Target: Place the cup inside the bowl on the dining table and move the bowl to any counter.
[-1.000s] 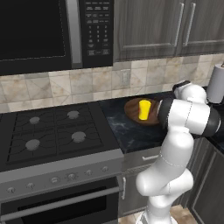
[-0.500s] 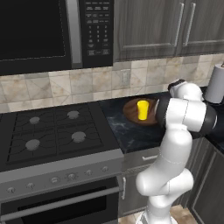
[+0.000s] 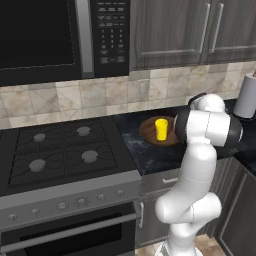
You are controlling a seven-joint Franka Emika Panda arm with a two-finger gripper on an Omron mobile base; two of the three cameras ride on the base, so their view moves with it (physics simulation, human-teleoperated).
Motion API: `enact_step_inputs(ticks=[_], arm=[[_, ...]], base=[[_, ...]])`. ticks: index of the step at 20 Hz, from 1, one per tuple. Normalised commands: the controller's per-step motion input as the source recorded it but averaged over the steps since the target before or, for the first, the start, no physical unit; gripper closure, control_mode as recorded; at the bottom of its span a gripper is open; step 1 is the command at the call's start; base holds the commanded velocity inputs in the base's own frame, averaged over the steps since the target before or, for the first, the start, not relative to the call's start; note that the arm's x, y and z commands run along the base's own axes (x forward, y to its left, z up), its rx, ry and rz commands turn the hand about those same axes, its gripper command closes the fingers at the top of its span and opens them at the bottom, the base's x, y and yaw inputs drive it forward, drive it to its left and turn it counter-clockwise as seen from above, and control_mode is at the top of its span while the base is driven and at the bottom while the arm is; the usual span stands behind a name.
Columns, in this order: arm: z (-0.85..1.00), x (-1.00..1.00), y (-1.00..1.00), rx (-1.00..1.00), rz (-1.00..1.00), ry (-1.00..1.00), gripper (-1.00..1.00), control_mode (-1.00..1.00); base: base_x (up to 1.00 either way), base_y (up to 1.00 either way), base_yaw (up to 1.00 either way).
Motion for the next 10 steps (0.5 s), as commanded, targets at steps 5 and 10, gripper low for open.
enact_step_inputs(ticks=[5,10], arm=[[-0.26,0.0,0.0,0.0,0.0,0.0,1.0,-1.0],[-0.14,0.01,0.0,0.0,0.0,0.0,1.0,-1.0]], base=[[0.0,0.0,0.0],[0.0,0.0,0.0]])
